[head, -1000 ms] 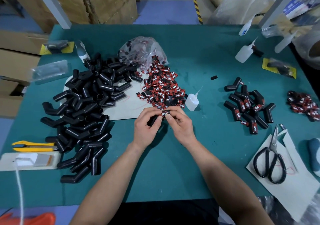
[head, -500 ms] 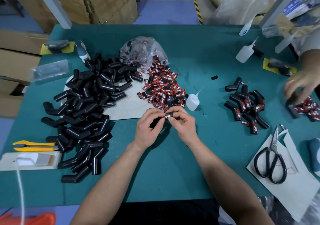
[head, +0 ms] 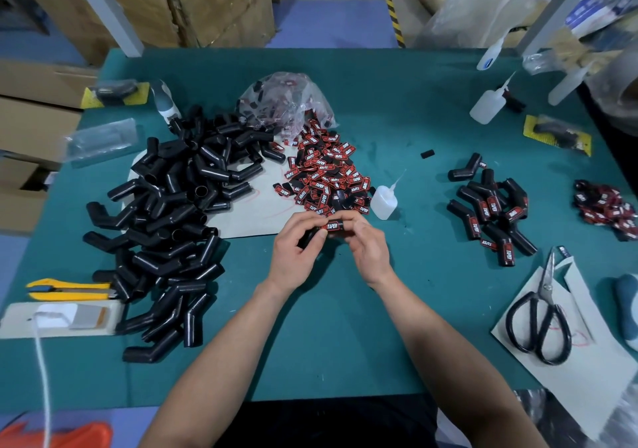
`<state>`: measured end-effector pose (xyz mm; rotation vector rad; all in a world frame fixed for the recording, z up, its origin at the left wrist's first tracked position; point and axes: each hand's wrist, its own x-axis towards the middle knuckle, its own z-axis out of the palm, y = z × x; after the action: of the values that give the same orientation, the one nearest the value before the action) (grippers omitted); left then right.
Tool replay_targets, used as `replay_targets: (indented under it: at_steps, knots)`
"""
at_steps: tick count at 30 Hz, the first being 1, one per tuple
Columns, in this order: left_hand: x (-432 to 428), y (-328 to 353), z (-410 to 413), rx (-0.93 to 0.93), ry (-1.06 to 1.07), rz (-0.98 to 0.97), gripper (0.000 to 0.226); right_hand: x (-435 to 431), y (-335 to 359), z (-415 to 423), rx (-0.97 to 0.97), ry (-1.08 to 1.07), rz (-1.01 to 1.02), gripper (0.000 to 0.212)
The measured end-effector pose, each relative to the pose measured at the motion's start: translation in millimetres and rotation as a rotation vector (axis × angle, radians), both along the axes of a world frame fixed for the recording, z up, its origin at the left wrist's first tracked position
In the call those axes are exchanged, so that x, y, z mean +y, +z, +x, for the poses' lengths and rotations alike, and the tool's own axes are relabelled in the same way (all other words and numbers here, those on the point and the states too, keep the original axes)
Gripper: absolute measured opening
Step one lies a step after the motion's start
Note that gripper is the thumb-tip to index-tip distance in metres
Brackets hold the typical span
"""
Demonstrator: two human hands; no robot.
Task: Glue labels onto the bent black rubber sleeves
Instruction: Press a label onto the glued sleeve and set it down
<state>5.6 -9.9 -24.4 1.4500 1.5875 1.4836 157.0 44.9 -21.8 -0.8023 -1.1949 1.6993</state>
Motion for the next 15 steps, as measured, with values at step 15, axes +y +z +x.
replay_targets:
  at_steps: [15]
  knots:
    - [-2.2,3.3,1.5,0.018,0.019,-0.022,0.022,-4.3,3.2,-2.6,-0.243,-0.116,0.207,0.014]
